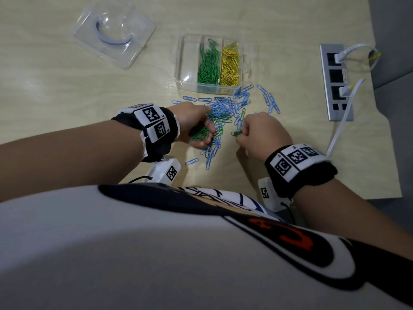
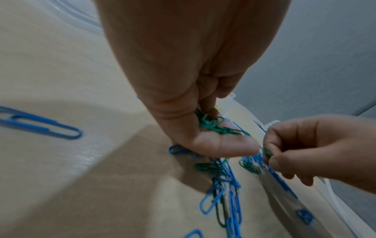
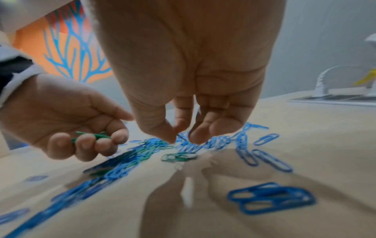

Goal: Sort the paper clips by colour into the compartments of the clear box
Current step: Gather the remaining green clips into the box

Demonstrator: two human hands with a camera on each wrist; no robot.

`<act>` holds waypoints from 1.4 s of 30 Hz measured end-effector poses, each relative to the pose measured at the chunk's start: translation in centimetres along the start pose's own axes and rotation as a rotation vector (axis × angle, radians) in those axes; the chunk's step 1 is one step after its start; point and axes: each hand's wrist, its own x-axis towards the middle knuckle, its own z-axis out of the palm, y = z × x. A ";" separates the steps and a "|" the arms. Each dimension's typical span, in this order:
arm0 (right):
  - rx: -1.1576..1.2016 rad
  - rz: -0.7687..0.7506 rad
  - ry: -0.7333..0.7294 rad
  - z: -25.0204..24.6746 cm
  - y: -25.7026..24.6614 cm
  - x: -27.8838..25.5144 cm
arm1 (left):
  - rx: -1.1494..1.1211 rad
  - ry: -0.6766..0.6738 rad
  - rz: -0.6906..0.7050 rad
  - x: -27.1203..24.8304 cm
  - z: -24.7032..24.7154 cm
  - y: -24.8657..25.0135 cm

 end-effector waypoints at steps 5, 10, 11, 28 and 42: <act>-0.011 -0.031 -0.002 0.8 0.7 0.6 | 0.018 0.008 -0.006 0.0 0.2 0.0; -0.107 -0.069 -0.036 1.5 0.8 1.0 | 0.037 0.004 -0.004 0.1 0.4 0.0; -0.126 -0.077 -0.036 1.6 0.8 1.0 | 0.039 0.005 -0.006 0.1 0.4 0.0; 0.418 -0.213 0.071 -0.1 -2.8 0.2 | 0.036 -0.048 0.018 0.2 0.5 -0.2; -0.132 -0.011 -0.054 1.4 -1.7 0.3 | 0.025 -0.004 -0.006 0.4 0.0 0.0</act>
